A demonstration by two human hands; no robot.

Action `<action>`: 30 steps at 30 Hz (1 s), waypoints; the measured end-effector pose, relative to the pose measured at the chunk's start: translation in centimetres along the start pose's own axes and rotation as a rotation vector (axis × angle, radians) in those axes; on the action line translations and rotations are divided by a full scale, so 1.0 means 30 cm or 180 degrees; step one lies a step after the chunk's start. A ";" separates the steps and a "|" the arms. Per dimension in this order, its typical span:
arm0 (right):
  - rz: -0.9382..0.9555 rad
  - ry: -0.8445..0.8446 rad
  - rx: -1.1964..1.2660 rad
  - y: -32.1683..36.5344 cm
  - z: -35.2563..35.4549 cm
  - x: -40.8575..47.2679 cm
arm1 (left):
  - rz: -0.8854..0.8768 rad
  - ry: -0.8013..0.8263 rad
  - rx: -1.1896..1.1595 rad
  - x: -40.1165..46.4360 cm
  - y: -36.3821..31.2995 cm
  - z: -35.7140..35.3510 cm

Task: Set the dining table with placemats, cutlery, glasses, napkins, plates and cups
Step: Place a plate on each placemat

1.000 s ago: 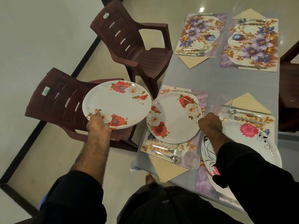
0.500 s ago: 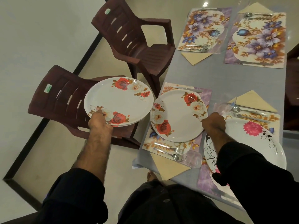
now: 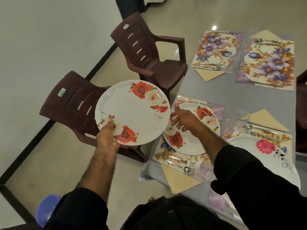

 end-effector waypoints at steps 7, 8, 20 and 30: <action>0.0783 0.0181 -0.0142 0.247 -0.378 0.033 | 0.0024 0.0591 -0.0725 0.002 -0.114 0.252; 0.0807 0.0218 -0.0181 0.268 -0.443 0.043 | -0.0033 0.0641 -0.0820 0.010 -0.148 0.311; 0.0954 0.1036 -0.0389 0.590 -1.587 0.081 | -0.0119 0.0797 -0.1716 0.192 -0.532 1.269; 0.0648 0.1611 -0.0315 0.706 -2.255 0.201 | -0.0183 0.0088 -0.2202 0.351 -0.760 1.772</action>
Point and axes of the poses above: each hand's wrist, its own x-axis towards the middle knuckle, its own z-axis out of the back of the hand, y = z × x, the point moved 9 cm from there along x, towards the middle knuckle, and after that the axes turned 9 degrees about z, right-handed, at the moved point
